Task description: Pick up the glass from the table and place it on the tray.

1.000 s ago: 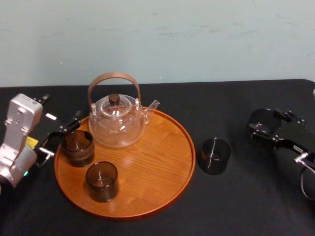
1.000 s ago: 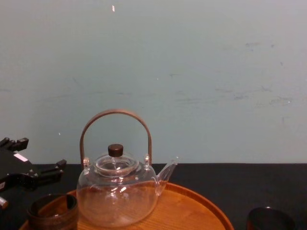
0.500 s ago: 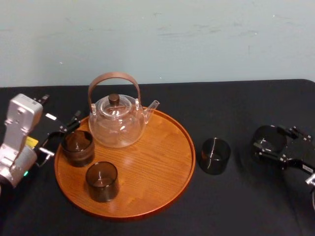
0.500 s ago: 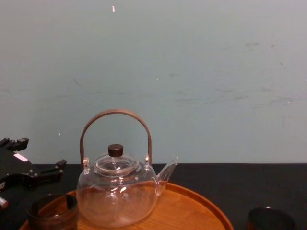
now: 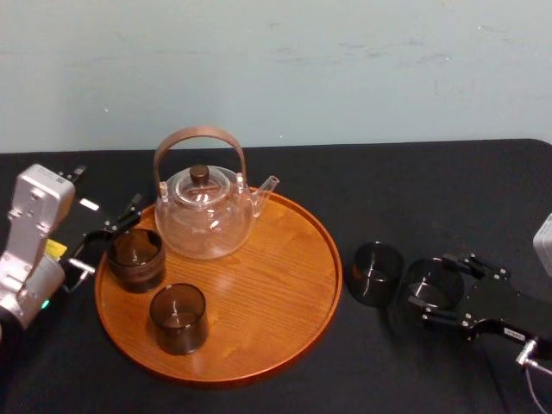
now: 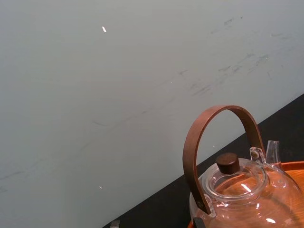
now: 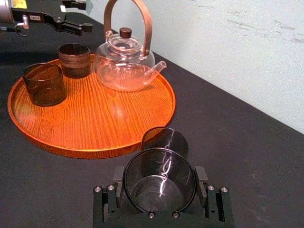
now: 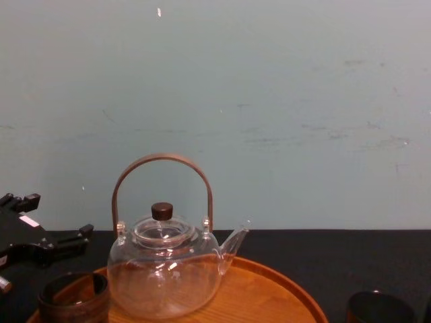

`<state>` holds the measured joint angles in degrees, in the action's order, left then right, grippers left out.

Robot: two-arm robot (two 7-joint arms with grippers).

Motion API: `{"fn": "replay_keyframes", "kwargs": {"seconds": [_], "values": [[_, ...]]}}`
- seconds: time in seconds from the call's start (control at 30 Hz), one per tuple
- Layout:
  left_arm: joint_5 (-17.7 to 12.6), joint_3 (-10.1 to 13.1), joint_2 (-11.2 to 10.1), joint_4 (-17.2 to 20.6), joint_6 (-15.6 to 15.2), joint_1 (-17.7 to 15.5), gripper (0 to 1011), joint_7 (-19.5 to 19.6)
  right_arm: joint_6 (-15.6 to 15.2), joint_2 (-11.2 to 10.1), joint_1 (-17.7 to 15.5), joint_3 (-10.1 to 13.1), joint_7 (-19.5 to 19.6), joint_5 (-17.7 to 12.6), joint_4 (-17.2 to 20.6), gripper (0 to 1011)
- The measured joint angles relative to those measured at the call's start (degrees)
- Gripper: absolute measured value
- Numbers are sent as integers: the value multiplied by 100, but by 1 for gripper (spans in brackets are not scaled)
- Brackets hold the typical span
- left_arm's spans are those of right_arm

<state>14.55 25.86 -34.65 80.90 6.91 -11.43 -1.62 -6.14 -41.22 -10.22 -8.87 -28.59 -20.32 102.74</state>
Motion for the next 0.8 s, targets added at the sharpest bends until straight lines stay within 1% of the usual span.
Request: {"fn": "replay_keyframes", "kwargs": {"seconds": [0.43,0.8], "values": [[0,0,0,0,0,0,1001,0,58,-87,49,-157,-40,-99,23,903],[0,0,0,0,0,0,1001,0,109,-167,138,-407,-160,-117,133,903]]}}
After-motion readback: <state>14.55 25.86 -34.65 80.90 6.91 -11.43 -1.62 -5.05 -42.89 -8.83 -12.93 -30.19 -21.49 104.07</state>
